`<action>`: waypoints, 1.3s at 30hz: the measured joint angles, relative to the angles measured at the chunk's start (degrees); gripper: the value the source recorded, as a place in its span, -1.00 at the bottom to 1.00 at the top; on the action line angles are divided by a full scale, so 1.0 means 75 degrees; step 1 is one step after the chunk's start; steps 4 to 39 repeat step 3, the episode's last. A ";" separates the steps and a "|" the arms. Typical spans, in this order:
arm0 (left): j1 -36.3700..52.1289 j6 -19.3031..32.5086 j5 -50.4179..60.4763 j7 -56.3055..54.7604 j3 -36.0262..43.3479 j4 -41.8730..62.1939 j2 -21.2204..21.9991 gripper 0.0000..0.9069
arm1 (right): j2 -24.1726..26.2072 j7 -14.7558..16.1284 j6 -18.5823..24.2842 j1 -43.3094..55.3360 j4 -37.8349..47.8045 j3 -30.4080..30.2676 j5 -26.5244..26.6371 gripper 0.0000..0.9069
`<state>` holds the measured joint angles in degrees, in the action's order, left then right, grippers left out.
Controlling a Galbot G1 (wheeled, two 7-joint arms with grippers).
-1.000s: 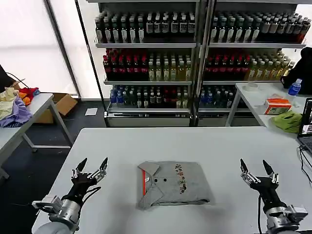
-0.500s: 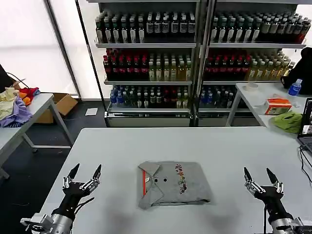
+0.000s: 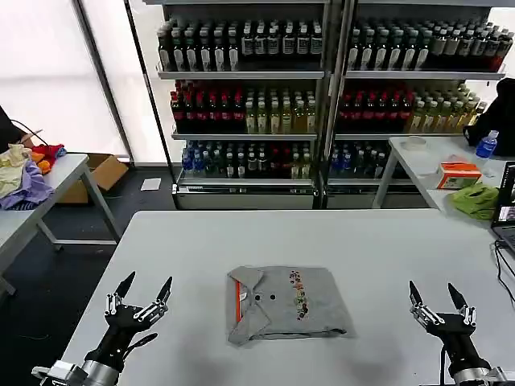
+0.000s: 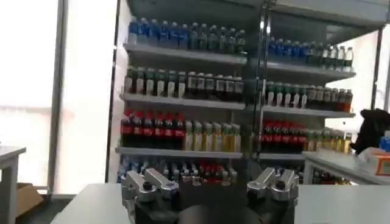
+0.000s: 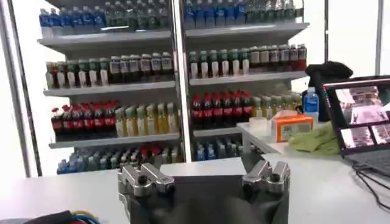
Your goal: Fold and organize the clothes.
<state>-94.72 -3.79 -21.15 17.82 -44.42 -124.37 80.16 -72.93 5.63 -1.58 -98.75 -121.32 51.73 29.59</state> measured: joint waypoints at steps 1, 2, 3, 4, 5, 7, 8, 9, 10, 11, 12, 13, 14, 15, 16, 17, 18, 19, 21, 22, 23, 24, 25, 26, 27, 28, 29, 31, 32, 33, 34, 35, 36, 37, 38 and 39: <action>-0.0015 -0.0006 0.0015 0.0016 -0.0011 -0.0018 0.0001 1.00 | -0.0011 -0.0005 0.0002 -0.0003 -0.0009 -0.0003 -0.0002 1.00; -0.0027 -0.0021 0.0034 0.0033 -0.0026 -0.0033 0.0003 1.00 | -0.0023 -0.0006 0.0004 -0.0005 -0.0021 -0.0004 -0.0002 1.00; -0.0042 -0.0032 0.0056 0.0055 -0.0035 -0.0052 0.0005 1.00 | -0.0033 -0.0004 0.0005 -0.0010 -0.0023 -0.0007 -0.0002 1.00; -0.0042 -0.0032 0.0056 0.0055 -0.0035 -0.0052 0.0005 1.00 | -0.0033 -0.0004 0.0005 -0.0010 -0.0023 -0.0007 -0.0002 1.00; -0.0042 -0.0032 0.0056 0.0055 -0.0035 -0.0052 0.0005 1.00 | -0.0033 -0.0004 0.0005 -0.0010 -0.0023 -0.0007 -0.0002 1.00; -0.0042 -0.0032 0.0056 0.0055 -0.0035 -0.0052 0.0005 1.00 | -0.0033 -0.0004 0.0005 -0.0010 -0.0023 -0.0007 -0.0002 1.00; -0.0042 -0.0032 0.0056 0.0055 -0.0035 -0.0052 0.0005 1.00 | -0.0033 -0.0004 0.0005 -0.0010 -0.0023 -0.0007 -0.0002 1.00; -0.0042 -0.0032 0.0056 0.0055 -0.0035 -0.0052 0.0005 1.00 | -0.0033 -0.0004 0.0005 -0.0010 -0.0023 -0.0007 -0.0002 1.00; -0.0042 -0.0032 0.0056 0.0055 -0.0035 -0.0052 0.0005 1.00 | -0.0033 -0.0004 0.0005 -0.0010 -0.0023 -0.0007 -0.0002 1.00; -0.0042 -0.0032 0.0056 0.0055 -0.0035 -0.0052 0.0005 1.00 | -0.0033 -0.0004 0.0005 -0.0010 -0.0023 -0.0007 -0.0002 1.00; -0.0042 -0.0032 0.0056 0.0055 -0.0035 -0.0052 0.0005 1.00 | -0.0033 -0.0004 0.0005 -0.0010 -0.0023 -0.0007 -0.0002 1.00; -0.0042 -0.0032 0.0056 0.0055 -0.0035 -0.0052 0.0005 1.00 | -0.0033 -0.0004 0.0005 -0.0010 -0.0023 -0.0007 -0.0002 1.00; -0.0042 -0.0032 0.0056 0.0055 -0.0035 -0.0052 0.0005 1.00 | -0.0033 -0.0004 0.0005 -0.0010 -0.0023 -0.0007 -0.0002 1.00; -0.0042 -0.0032 0.0056 0.0055 -0.0035 -0.0052 0.0005 1.00 | -0.0033 -0.0004 0.0005 -0.0010 -0.0023 -0.0007 -0.0002 1.00; -0.0042 -0.0032 0.0056 0.0055 -0.0035 -0.0052 0.0005 1.00 | -0.0033 -0.0004 0.0005 -0.0010 -0.0023 -0.0007 -0.0002 1.00; -0.0042 -0.0032 0.0056 0.0055 -0.0035 -0.0052 0.0005 1.00 | -0.0033 -0.0004 0.0005 -0.0010 -0.0023 -0.0007 -0.0002 1.00; -0.0042 -0.0032 0.0056 0.0055 -0.0035 -0.0052 0.0005 1.00 | -0.0033 -0.0004 0.0005 -0.0010 -0.0023 -0.0007 -0.0002 1.00; -0.0042 -0.0032 0.0056 0.0055 -0.0035 -0.0052 0.0005 1.00 | -0.0033 -0.0004 0.0005 -0.0010 -0.0023 -0.0007 -0.0002 1.00; -0.0042 -0.0032 0.0056 0.0055 -0.0035 -0.0052 0.0005 1.00 | -0.0033 -0.0004 0.0005 -0.0010 -0.0023 -0.0007 -0.0002 1.00; -0.0042 -0.0032 0.0056 0.0055 -0.0035 -0.0052 0.0005 1.00 | -0.0033 -0.0004 0.0005 -0.0010 -0.0023 -0.0007 -0.0002 1.00; -0.0042 -0.0032 0.0056 0.0055 -0.0035 -0.0052 0.0005 1.00 | -0.0033 -0.0004 0.0005 -0.0010 -0.0023 -0.0007 -0.0002 1.00; -0.0042 -0.0032 0.0056 0.0055 -0.0035 -0.0052 0.0005 1.00 | -0.0033 -0.0004 0.0005 -0.0010 -0.0023 -0.0007 -0.0002 1.00; -0.0042 -0.0032 0.0056 0.0055 -0.0035 -0.0052 0.0005 1.00 | -0.0033 -0.0004 0.0005 -0.0010 -0.0023 -0.0007 -0.0002 1.00; -0.0042 -0.0032 0.0056 0.0055 -0.0035 -0.0052 0.0005 1.00 | -0.0033 -0.0004 0.0005 -0.0010 -0.0023 -0.0007 -0.0002 1.00; -0.0042 -0.0032 0.0056 0.0055 -0.0035 -0.0052 0.0005 1.00 | -0.0033 -0.0004 0.0005 -0.0010 -0.0023 -0.0007 -0.0002 1.00; -0.0042 -0.0032 0.0056 0.0055 -0.0035 -0.0052 0.0005 1.00 | -0.0033 -0.0004 0.0005 -0.0010 -0.0023 -0.0007 -0.0002 1.00; -0.0042 -0.0032 0.0056 0.0055 -0.0035 -0.0052 0.0005 1.00 | -0.0033 -0.0004 0.0005 -0.0010 -0.0023 -0.0007 -0.0002 1.00; -0.0042 -0.0032 0.0056 0.0055 -0.0035 -0.0052 0.0005 1.00 | -0.0033 -0.0004 0.0005 -0.0010 -0.0023 -0.0007 -0.0002 1.00; -0.0042 -0.0032 0.0056 0.0055 -0.0035 -0.0052 0.0005 1.00 | -0.0033 -0.0004 0.0005 -0.0010 -0.0023 -0.0007 -0.0002 1.00; -0.0042 -0.0032 0.0056 0.0055 -0.0035 -0.0052 0.0005 1.00 | -0.0033 -0.0004 0.0005 -0.0010 -0.0023 -0.0007 -0.0002 1.00; -0.0042 -0.0032 0.0056 0.0055 -0.0035 -0.0052 0.0005 1.00 | -0.0033 -0.0004 0.0005 -0.0010 -0.0023 -0.0007 -0.0002 1.00; -0.0042 -0.0032 0.0056 0.0055 -0.0035 -0.0052 0.0005 1.00 | -0.0033 -0.0004 0.0005 -0.0010 -0.0023 -0.0007 -0.0002 1.00; -0.0042 -0.0032 0.0056 0.0055 -0.0035 -0.0052 0.0005 1.00 | -0.0033 -0.0004 0.0005 -0.0010 -0.0023 -0.0007 -0.0002 1.00; -0.0042 -0.0032 0.0056 0.0055 -0.0035 -0.0052 0.0005 1.00 | -0.0033 -0.0004 0.0005 -0.0010 -0.0023 -0.0007 -0.0002 1.00; -0.0042 -0.0032 0.0056 0.0055 -0.0035 -0.0052 0.0005 1.00 | -0.0033 -0.0004 0.0005 -0.0010 -0.0023 -0.0007 -0.0002 1.00; -0.0042 -0.0032 0.0056 0.0055 -0.0035 -0.0052 0.0005 1.00 | -0.0033 -0.0004 0.0005 -0.0010 -0.0023 -0.0007 -0.0002 1.00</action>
